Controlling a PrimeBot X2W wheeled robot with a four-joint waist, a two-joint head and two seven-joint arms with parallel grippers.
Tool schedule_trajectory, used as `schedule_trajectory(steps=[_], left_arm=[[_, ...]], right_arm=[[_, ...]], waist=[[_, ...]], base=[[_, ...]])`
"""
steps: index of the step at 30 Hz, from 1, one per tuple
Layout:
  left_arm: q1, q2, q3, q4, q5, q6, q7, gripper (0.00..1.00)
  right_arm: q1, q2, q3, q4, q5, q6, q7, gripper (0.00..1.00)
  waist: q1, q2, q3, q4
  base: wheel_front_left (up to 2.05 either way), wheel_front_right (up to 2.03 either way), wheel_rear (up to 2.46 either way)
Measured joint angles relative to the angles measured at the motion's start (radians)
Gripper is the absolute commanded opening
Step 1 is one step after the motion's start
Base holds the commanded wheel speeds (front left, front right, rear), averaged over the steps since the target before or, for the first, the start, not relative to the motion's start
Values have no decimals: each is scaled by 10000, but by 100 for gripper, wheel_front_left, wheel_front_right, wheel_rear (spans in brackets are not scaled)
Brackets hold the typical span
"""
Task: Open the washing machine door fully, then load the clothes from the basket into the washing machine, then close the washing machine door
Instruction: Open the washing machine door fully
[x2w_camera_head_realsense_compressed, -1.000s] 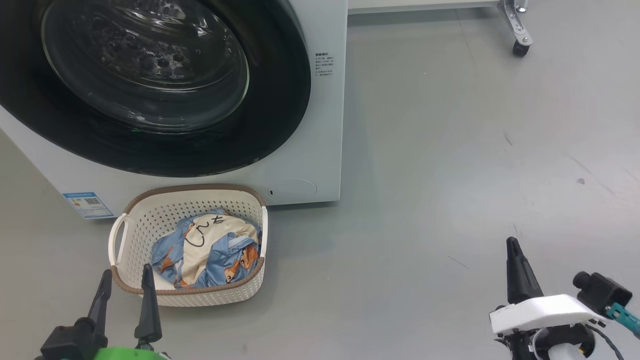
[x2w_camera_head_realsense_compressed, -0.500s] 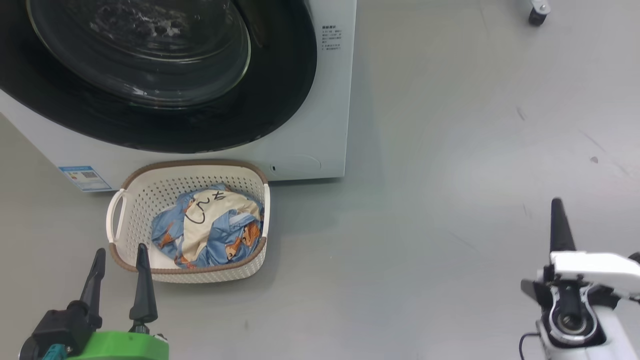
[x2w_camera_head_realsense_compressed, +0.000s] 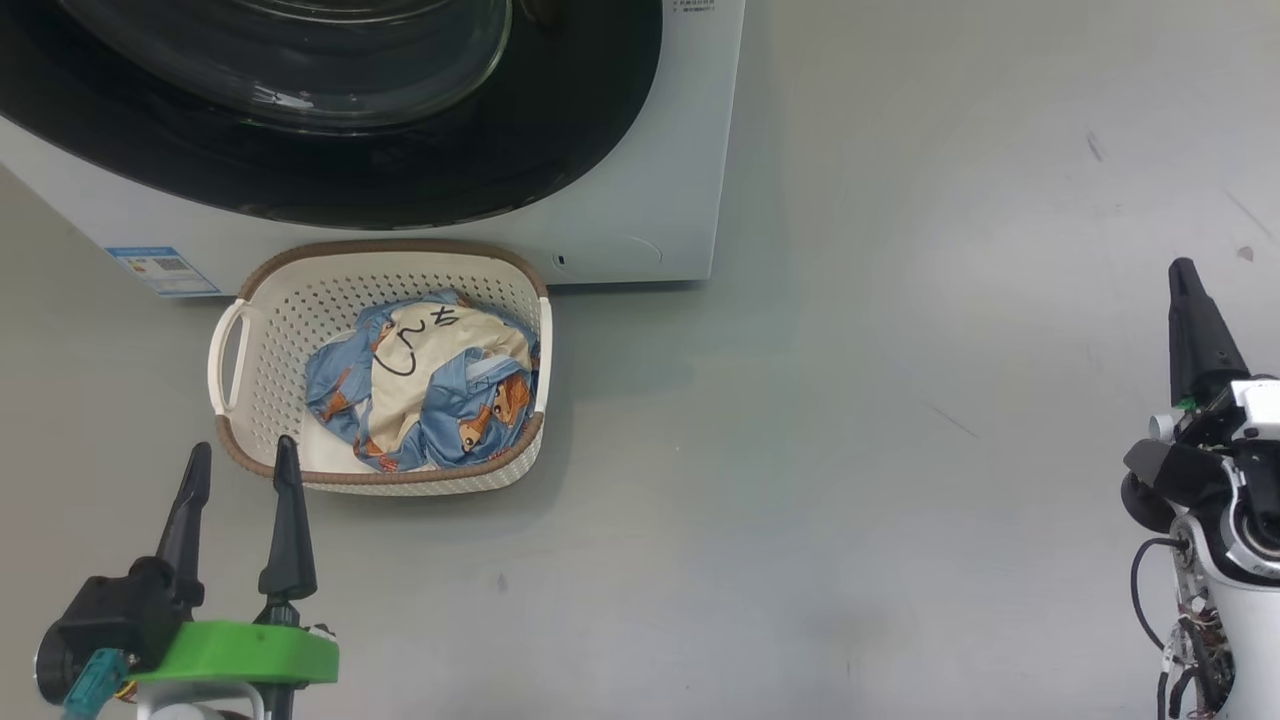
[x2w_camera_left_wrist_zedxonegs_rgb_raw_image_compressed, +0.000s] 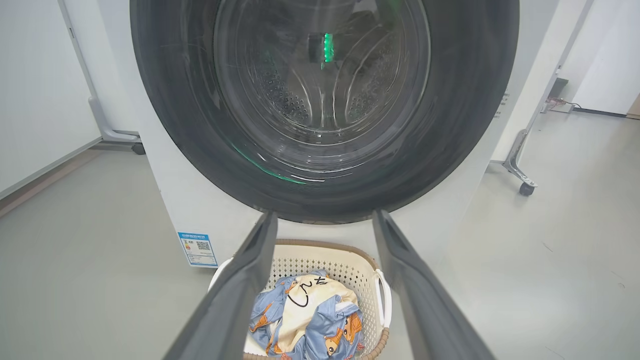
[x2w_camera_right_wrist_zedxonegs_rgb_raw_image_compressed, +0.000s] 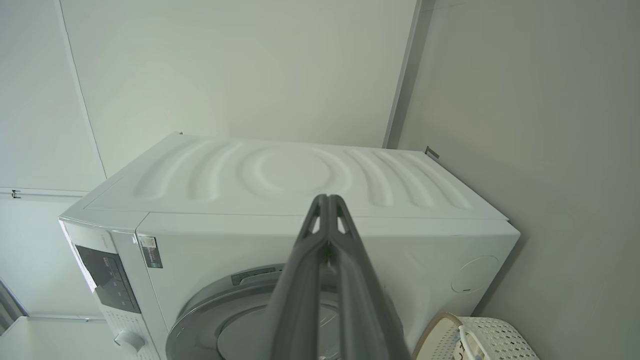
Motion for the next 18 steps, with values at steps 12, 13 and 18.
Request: schedule_trajectory(steps=[12,13,18], left_arm=[[-178,58,-75,-203,36,0,0,100],[-206,56,-98,-207,35,0,0,100],[-274,40,-245,-345,35,0,0,100]], right_arm=[[-1484,-855,226,445,288,0,1701,0],[-1618,-911,257,493,288,0,1793,0],[-2279,-1085,439,585,274,0,2265,0]], waist=[[0,0,796,307],[0,0,860,331],[0,0,1152,474]], base=[[0,0,0],[0,0,0],[0,0,0]])
